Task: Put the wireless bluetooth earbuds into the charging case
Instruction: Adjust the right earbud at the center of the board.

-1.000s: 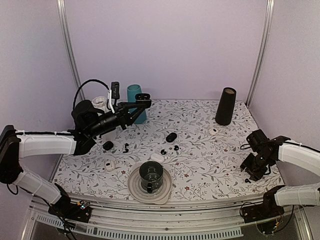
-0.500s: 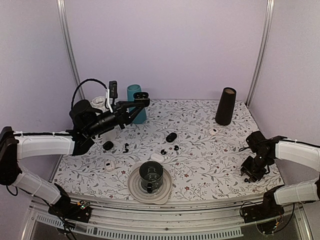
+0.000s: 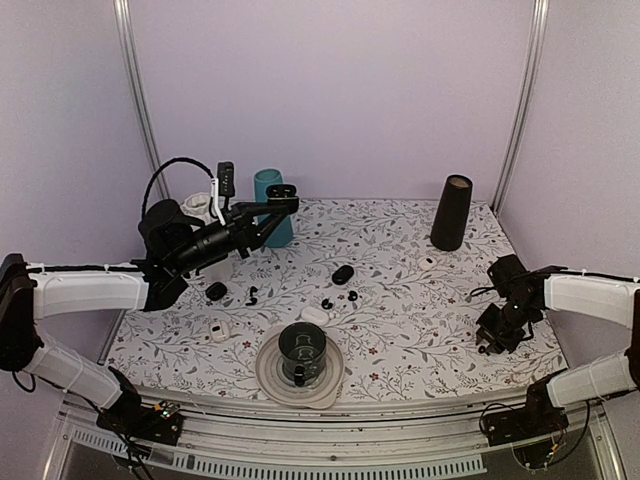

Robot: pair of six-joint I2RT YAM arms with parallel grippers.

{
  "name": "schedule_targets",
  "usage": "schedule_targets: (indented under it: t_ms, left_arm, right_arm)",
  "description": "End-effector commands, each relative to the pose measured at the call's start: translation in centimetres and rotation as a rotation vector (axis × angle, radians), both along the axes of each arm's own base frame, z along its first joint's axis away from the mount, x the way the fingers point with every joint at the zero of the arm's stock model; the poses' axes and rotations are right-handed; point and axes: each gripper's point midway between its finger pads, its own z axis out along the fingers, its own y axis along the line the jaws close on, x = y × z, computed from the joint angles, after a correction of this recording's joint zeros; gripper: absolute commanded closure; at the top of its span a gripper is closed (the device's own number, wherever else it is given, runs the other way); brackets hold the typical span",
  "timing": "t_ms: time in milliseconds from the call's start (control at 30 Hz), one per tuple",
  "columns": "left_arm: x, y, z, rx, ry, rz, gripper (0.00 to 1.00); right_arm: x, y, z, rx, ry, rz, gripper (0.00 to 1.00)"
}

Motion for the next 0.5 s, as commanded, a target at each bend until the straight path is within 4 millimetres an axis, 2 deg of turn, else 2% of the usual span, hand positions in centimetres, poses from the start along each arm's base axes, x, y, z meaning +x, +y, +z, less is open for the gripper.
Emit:
schedule_targets:
  t_ms: [0,167,467]
  left_arm:
    - [0.0,0.8,0.8,-0.012,-0.034,0.021,1.00]
    - [0.0,1.0,0.9,-0.006,-0.036,0.031,1.00]
    - [0.2,1.1,0.9,0.008,-0.038,0.038,1.00]
  right_arm:
    - [1.8,1.5,-0.4,0.067,-0.031,0.034,0.75]
    - [4.8,3.8,0.5,0.136,-0.099,0.034,0.75]
    - [9.7,9.9,1.7,0.245,-0.159,0.041,0.75]
